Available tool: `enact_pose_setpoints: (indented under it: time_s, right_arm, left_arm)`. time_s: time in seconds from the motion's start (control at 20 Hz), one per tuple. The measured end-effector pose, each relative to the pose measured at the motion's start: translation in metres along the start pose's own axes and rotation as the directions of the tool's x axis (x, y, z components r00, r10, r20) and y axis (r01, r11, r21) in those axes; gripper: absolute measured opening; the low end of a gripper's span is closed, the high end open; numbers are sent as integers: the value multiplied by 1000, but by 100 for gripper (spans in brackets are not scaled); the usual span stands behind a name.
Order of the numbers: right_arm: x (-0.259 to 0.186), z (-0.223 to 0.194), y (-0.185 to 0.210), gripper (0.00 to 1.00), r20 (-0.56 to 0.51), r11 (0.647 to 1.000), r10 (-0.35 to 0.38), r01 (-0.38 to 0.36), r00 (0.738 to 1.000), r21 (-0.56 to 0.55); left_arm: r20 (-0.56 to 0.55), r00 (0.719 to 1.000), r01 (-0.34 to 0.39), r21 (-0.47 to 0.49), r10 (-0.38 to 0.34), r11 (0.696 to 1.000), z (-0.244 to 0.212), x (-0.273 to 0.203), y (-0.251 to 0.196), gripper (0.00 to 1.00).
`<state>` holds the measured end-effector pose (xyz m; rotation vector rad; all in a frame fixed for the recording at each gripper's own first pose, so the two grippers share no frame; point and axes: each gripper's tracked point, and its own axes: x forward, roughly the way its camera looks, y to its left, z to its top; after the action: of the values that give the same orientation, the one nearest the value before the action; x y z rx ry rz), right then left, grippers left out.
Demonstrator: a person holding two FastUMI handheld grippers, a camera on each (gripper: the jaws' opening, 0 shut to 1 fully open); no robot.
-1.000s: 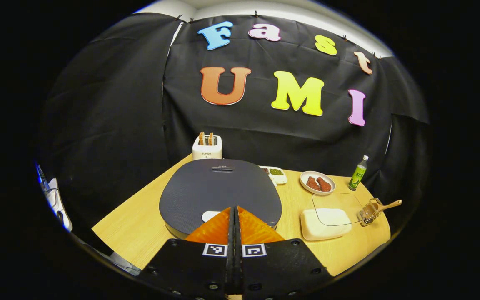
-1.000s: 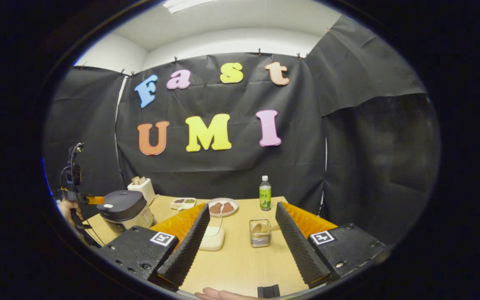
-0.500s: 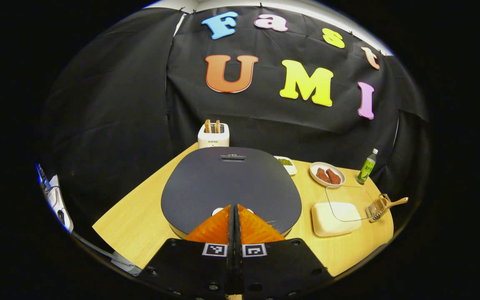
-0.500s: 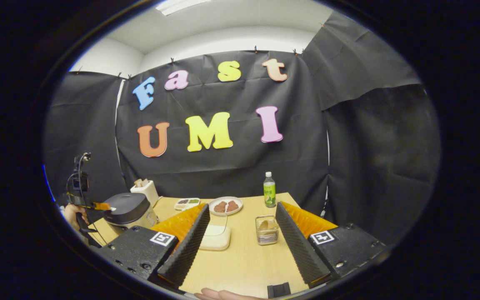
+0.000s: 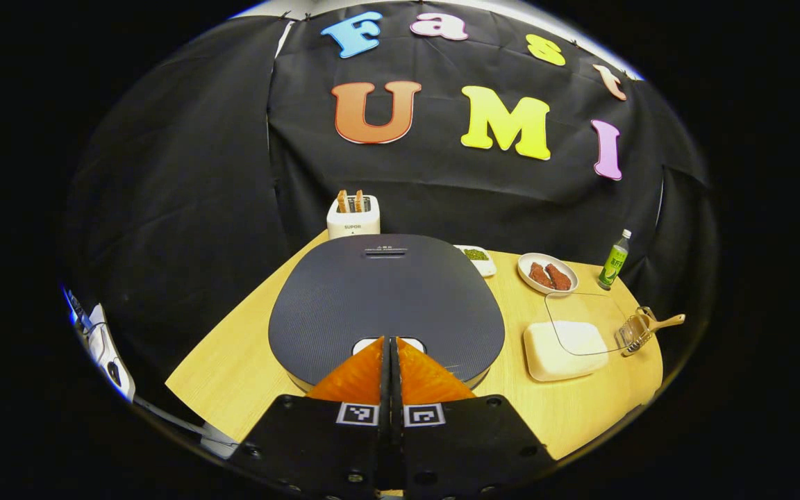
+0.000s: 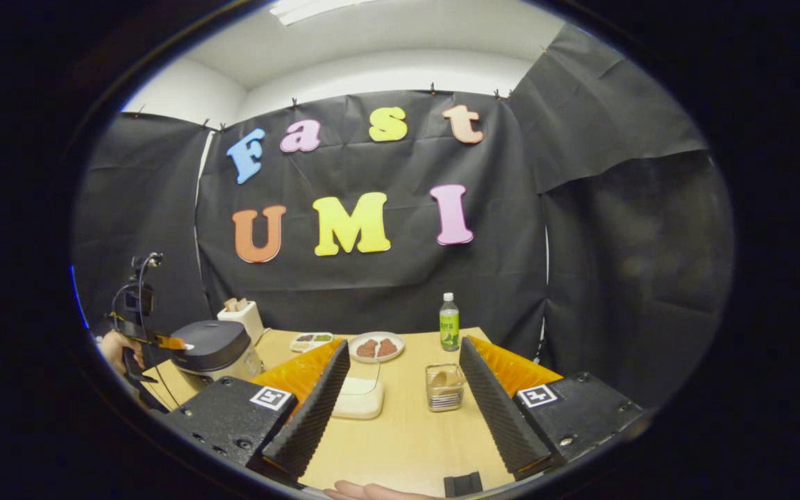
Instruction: Close the left gripper, press the button to open the rice cooker; take a wooden spoon from the chopstick holder with the right hand, scoop a spoonful of rice and pour it into the rice cooker, then put the wooden spoon back into the chopstick holder.
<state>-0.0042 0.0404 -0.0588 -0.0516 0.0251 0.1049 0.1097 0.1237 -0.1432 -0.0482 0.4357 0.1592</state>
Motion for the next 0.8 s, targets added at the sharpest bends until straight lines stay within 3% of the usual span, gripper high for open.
enact_pose_setpoints:
  time_s: [0.1,0.25,0.35,0.5,0.55,0.8]
  right_arm:
    - [-1,0,-3,100,12,1000,-11,11,1000,-3]
    - [0,-8,-4,100,8,1000,-12,12,1000,1]
    - [3,-15,-7,100,-6,1000,-14,14,1000,3]
    - [7,-24,-12,99,-25,1000,-20,20,999,10]
    - [9,-27,-13,100,-32,1000,-21,22,999,12]
    - [19,-43,-22,100,-53,999,-31,32,998,24]
  left_arm:
    - [93,995,-35,27,33,999,20,-14,3,0]
    - [276,958,-103,78,77,992,61,-44,6,0]
    - [291,956,-50,72,27,996,66,-59,-15,35]
    - [348,937,-61,57,38,996,76,-79,-20,88]
    - [354,934,-66,50,44,997,76,-87,-20,97]
    - [347,937,36,16,-39,999,62,-112,-52,95]
